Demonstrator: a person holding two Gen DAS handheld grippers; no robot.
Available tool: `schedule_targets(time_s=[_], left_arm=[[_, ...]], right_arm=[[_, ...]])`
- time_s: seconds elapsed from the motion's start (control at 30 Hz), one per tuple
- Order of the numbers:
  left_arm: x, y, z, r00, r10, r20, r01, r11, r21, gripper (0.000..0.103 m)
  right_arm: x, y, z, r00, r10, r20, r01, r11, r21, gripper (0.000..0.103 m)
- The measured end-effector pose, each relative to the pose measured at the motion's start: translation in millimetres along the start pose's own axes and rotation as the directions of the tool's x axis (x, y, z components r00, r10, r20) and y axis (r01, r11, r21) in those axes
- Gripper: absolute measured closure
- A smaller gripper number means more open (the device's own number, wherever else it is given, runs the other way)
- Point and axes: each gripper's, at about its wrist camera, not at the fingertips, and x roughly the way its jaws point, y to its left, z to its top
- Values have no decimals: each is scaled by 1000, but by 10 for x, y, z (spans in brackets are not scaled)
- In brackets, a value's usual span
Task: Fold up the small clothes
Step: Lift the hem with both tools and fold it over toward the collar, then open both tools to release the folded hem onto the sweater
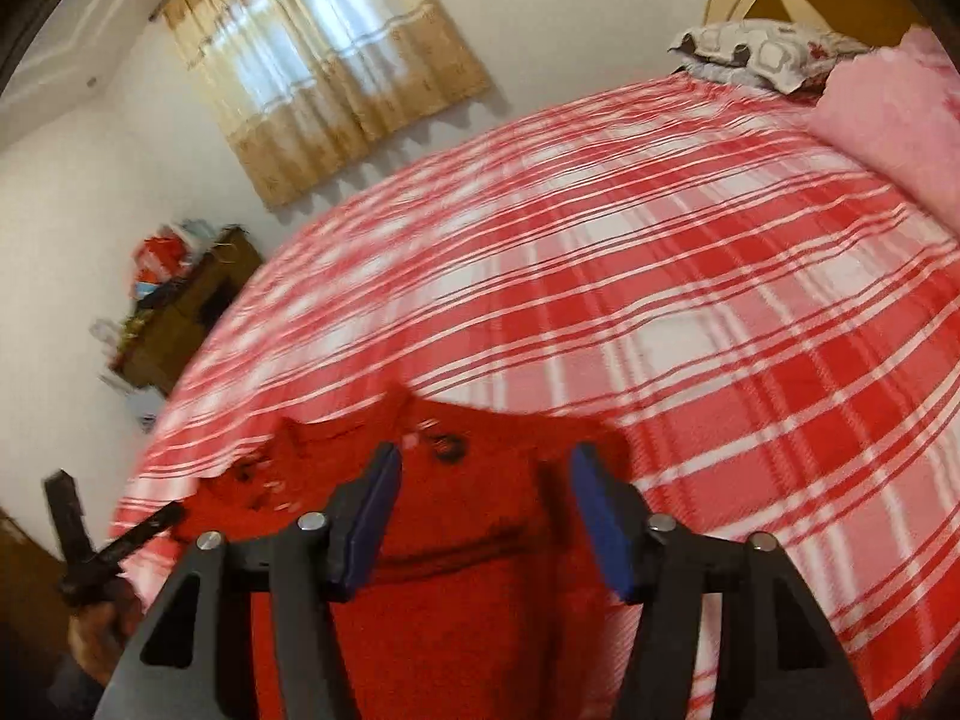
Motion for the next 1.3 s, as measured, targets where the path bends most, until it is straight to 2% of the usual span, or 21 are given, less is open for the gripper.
schedule_targets(time_s=[0.03,0.1,0.2,0.3,0.33,0.43,0.5,0.57,0.67,0.73,0.8,0.87,0.93,0.97,1.03,1.07,1.17,1.2,1.23,1.3], left_arm=[[-71,4,-31,1000,22,22,-23,1000,13,52],[-199,-1,-103,997,49,58,-52,997,50,40],[-229,-71,-228,996,79,35,-83,987,135,34],[-60,-168,-320,993,111,-41,-100,974,205,33],[21,-193,-320,988,139,-62,-122,967,224,33],[120,-201,-214,987,153,-42,-142,968,205,33],[127,-172,-107,981,192,-12,-186,965,185,33],[125,-80,-7,974,226,-1,-224,965,136,33],[93,65,18,975,220,-19,-218,973,72,33],[27,75,-38,976,219,-7,-218,973,75,33],[8,38,-87,974,226,-12,-223,970,100,33],[14,-55,-131,976,213,-40,-206,969,134,32],[40,-170,-135,975,218,-45,-206,960,187,32],[70,-244,-126,972,232,-47,-216,951,222,31],[133,-327,-71,966,258,-30,-242,938,248,27],[165,-341,-47,964,266,-31,-249,934,255,26],[286,-334,49,943,331,-16,-314,908,277,26],[293,-297,85,935,354,-5,-340,902,266,26],[282,-270,102,932,363,-3,-350,902,253,26],[208,-169,121,938,346,-10,-337,919,202,26]], right_arm=[[-19,64,-51,1000,5,-23,-5,1000,-25,43],[9,222,-196,996,14,-88,-23,995,-96,43],[227,479,-434,970,30,-240,-77,979,-187,43],[507,729,-508,951,-36,-308,-52,960,-274,43],[563,768,-522,951,-53,-304,-39,957,-288,43],[688,895,-348,964,-77,-256,-2,955,-297,43],[636,927,-145,983,-83,-164,31,955,-295,43],[560,930,-22,991,-75,-109,43,961,-273,43],[448,878,14,994,-30,-103,5,971,-238,43],[448,893,-37,992,-54,-114,22,964,-263,43],[512,888,-129,979,-37,-199,-14,968,-250,43],[659,940,-260,943,27,-331,-110,966,-234,43],[801,1019,-343,915,36,-402,-144,959,-243,43],[887,1054,-369,907,28,-420,-145,958,-248,43],[1054,1116,-354,906,8,-424,-126,959,-252,43],[1117,1139,-315,909,0,-418,-115,961,-250,43],[1096,1193,-63,956,-37,-292,-43,964,-264,43],[1006,1195,17,971,-21,-238,-40,968,-247,43],[954,1179,60,976,1,-220,-53,971,-233,43],[799,1142,67,983,34,-182,-75,973,-218,43]])
